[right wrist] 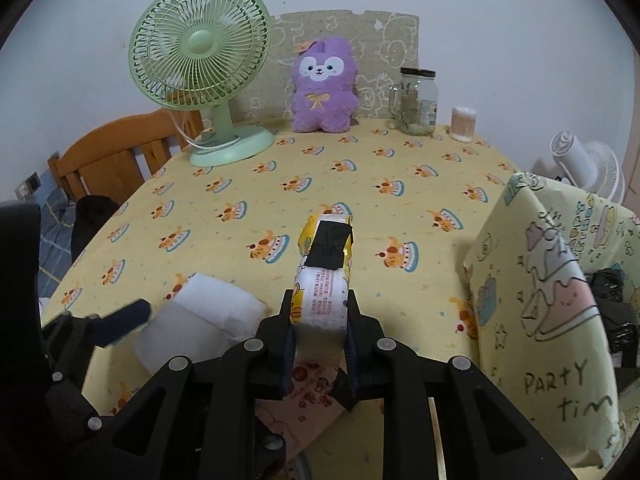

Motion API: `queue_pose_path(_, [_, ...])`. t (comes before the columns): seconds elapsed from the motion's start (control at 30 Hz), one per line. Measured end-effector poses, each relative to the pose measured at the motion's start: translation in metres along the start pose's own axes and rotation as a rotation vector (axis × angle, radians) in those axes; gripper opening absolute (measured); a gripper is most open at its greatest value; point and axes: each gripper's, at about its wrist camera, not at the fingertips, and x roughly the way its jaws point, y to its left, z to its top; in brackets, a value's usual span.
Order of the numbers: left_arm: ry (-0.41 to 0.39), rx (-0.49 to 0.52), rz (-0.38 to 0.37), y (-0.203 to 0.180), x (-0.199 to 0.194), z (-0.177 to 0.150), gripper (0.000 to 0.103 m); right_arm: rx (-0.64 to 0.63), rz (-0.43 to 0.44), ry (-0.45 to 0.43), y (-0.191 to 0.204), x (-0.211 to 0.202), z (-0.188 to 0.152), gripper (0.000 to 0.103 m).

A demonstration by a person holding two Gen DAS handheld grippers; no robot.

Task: Organize soft objects
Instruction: 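Grip the white cloth bundle with the left tool while the right grips the tissue pack, then lift and carry the cloth bundle and tissue pack toward the box with both tools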

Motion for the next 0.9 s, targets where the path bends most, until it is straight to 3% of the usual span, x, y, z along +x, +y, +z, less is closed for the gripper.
queue_pose_path(0.13, [0.024, -0.017, -0.021, 0.003, 0.004, -0.001, 0.087, -0.001, -0.002, 0.003, 0.002, 0.003, 0.001, 0.024])
queue_pose_path(0.23, [0.028, -0.024, -0.046, 0.004, 0.005, -0.003, 0.079, -0.003, 0.0, 0.007, 0.002, 0.005, 0.001, 0.024])
queue_pose_path(0.3, [0.018, -0.027, -0.053, 0.004, 0.003, -0.003, 0.068, -0.003, 0.002, 0.006, 0.003, 0.004, 0.0, 0.024])
queue_pose_path(0.67, [-0.019, -0.011, -0.019, 0.002, -0.008, -0.008, 0.047, 0.002, -0.007, 0.012, 0.003, -0.001, -0.003, 0.024])
queue_pose_path(0.9, [-0.055, 0.01, 0.034, -0.001, -0.02, -0.008, 0.046, 0.01, 0.013, 0.005, 0.003, -0.011, -0.006, 0.024])
